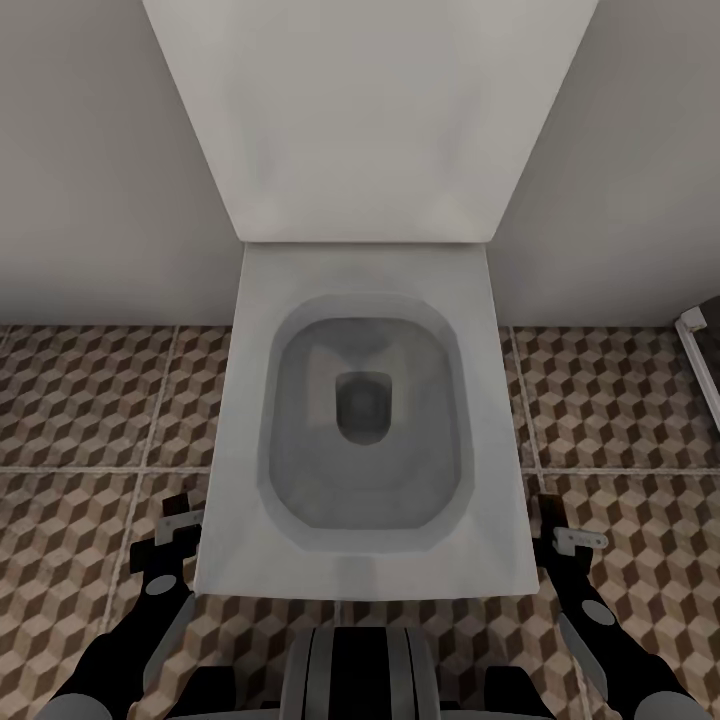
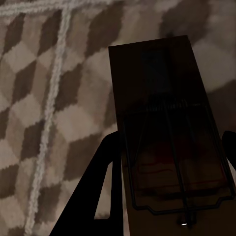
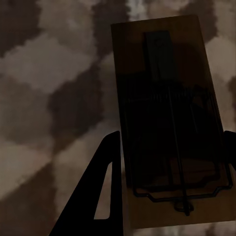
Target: Take the four mousetraps from the cabinet in the bathroom and place them on the bathroom floor. Make sure all four end up on the same floor surface, and ensure that at least two of them are either under or directly next to the same bathroom sink.
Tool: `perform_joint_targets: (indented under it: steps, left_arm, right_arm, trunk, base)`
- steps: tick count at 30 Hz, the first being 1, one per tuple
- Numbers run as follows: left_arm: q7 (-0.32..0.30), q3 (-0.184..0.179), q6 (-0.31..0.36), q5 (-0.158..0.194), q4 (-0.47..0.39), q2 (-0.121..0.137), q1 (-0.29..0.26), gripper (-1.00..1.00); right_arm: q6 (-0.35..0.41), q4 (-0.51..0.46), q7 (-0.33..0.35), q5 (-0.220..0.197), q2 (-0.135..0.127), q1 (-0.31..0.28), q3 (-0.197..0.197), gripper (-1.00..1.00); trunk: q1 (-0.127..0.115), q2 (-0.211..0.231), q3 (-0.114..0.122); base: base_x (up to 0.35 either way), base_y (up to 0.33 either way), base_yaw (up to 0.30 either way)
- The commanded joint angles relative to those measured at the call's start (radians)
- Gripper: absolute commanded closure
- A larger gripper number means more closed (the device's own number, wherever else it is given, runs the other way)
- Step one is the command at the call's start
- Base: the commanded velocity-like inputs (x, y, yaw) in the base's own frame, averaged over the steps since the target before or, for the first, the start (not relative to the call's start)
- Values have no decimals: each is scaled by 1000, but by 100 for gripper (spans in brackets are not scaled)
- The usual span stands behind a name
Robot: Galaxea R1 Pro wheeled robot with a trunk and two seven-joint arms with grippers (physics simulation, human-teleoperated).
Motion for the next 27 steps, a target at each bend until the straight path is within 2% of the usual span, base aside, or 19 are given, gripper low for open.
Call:
perform_joint_targets:
  steps: [1,27]
  left_arm:
    - [11,-7,2,8,-1,2,0,100]
    - [11,-7,2,8,-1,2,0,100]
  right_arm:
    - [-5,0,-3,-11,-1,0,8,100]
    - [-5,0,-3,-11,-1,0,9,100]
  trunk:
    - [0,0,0]
    - [0,0,0]
  base:
    - [0,0,0]
    - [0,0,0]
